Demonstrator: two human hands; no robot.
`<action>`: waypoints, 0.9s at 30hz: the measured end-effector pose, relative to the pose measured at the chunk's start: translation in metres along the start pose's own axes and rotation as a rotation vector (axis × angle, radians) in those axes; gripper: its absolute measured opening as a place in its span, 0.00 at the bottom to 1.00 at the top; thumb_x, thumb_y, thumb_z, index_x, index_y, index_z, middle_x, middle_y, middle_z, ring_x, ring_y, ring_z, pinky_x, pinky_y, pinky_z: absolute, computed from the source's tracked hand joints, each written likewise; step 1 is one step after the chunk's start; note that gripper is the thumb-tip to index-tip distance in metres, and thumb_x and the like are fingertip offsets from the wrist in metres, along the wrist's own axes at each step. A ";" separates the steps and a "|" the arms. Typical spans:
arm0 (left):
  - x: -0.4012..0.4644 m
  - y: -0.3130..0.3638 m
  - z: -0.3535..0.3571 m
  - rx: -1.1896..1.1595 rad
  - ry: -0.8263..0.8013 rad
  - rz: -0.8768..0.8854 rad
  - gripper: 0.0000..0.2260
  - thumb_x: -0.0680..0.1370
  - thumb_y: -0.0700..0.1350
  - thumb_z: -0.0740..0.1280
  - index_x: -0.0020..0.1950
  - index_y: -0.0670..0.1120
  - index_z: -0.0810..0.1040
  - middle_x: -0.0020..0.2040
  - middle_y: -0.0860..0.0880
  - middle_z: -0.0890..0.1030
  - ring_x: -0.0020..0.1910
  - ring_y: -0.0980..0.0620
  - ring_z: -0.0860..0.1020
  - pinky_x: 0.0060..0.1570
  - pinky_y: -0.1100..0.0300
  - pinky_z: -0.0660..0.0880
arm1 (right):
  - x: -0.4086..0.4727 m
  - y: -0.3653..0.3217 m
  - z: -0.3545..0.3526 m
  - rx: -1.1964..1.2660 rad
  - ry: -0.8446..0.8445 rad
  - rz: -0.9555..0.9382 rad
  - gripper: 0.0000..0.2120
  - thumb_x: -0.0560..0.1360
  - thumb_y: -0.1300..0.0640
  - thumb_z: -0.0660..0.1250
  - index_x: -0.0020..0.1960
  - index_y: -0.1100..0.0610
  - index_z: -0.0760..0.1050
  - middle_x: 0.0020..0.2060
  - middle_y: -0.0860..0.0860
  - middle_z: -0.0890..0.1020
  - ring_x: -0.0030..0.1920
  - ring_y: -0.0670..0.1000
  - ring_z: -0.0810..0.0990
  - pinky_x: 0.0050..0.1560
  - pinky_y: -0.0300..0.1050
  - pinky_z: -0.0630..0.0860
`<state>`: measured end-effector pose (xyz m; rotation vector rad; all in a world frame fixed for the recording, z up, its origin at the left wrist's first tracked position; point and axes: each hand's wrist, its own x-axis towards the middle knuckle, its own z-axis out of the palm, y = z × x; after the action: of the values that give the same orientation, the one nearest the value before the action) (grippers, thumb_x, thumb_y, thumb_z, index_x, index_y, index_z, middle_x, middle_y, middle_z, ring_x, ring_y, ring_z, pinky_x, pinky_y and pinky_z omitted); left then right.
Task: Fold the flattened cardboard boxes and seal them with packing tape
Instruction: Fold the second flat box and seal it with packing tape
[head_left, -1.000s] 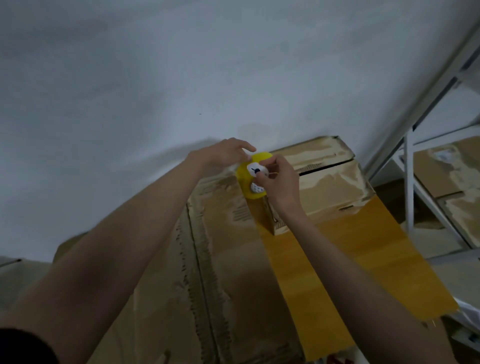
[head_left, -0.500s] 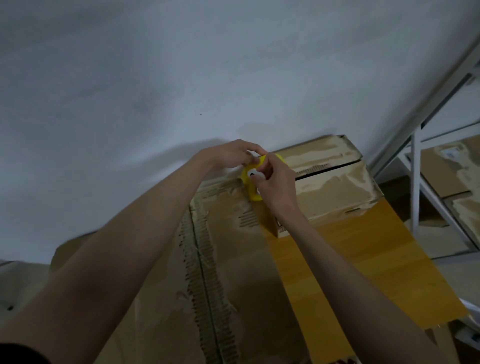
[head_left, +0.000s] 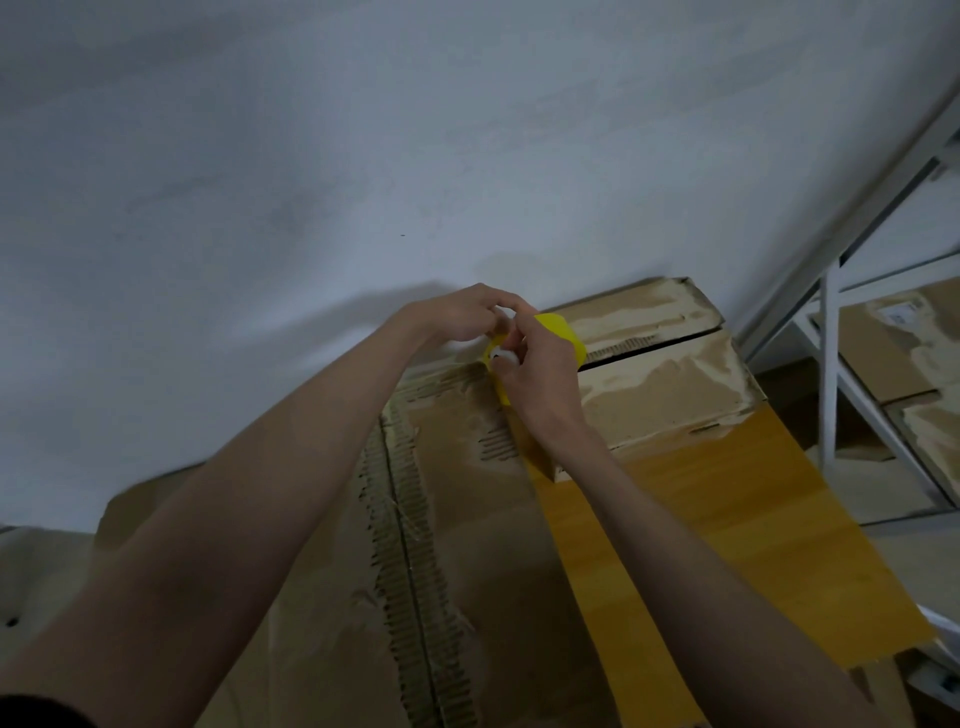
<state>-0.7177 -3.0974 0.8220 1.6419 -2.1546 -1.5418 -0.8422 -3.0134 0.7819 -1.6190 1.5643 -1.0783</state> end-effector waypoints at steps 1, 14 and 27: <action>0.000 0.001 0.000 0.005 0.000 0.002 0.25 0.76 0.27 0.53 0.67 0.42 0.78 0.60 0.38 0.81 0.62 0.42 0.78 0.67 0.47 0.72 | 0.000 -0.001 0.000 -0.012 -0.010 0.004 0.25 0.70 0.67 0.69 0.38 0.39 0.62 0.28 0.40 0.70 0.30 0.38 0.72 0.29 0.38 0.61; 0.009 -0.004 0.006 0.027 0.020 0.006 0.15 0.83 0.39 0.60 0.68 0.47 0.78 0.61 0.45 0.79 0.64 0.47 0.75 0.64 0.52 0.71 | 0.009 0.008 -0.049 -0.153 -0.276 0.180 0.07 0.68 0.64 0.69 0.41 0.59 0.71 0.38 0.58 0.80 0.40 0.58 0.81 0.38 0.54 0.76; 0.012 0.002 0.015 -0.054 0.042 0.044 0.07 0.81 0.44 0.68 0.54 0.46 0.70 0.45 0.51 0.82 0.44 0.57 0.77 0.44 0.64 0.74 | 0.053 0.047 -0.064 -0.694 -0.448 -0.044 0.34 0.64 0.54 0.81 0.68 0.50 0.73 0.61 0.53 0.66 0.51 0.59 0.80 0.48 0.52 0.77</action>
<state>-0.7323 -3.0964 0.8094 1.5858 -2.0940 -1.5254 -0.9231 -3.0637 0.7766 -2.1539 1.6746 -0.1320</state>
